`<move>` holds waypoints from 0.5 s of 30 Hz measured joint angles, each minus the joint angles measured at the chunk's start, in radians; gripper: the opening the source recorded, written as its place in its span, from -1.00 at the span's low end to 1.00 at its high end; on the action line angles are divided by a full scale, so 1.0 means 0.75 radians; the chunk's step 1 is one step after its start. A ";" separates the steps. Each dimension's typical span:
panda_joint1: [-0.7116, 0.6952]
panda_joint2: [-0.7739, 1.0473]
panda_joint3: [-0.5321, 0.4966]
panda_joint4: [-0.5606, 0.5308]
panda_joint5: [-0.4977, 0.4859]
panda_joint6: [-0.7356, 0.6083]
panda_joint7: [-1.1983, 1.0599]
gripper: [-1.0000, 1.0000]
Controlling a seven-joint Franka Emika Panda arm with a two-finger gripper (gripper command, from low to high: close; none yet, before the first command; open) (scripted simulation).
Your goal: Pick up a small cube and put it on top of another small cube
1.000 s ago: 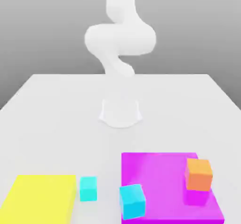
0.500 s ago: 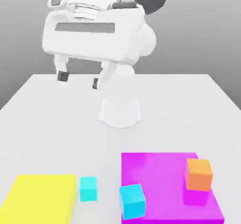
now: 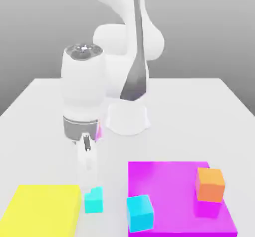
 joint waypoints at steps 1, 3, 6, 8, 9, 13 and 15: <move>0.004 0.033 -0.006 0.000 0.000 0.026 0.018 0.00; 0.021 0.103 -0.032 0.010 -0.028 0.081 0.054 0.00; 0.075 0.210 -0.099 0.032 -0.088 0.165 0.104 0.00; 0.123 0.283 -0.156 0.046 -0.123 0.221 0.131 0.00; 0.140 0.307 -0.175 0.051 -0.134 0.239 0.139 -1.00; 0.140 0.307 -0.175 0.050 -0.134 0.242 0.139 -1.00; 0.148 0.319 -0.185 0.053 -0.141 0.252 0.144 -1.00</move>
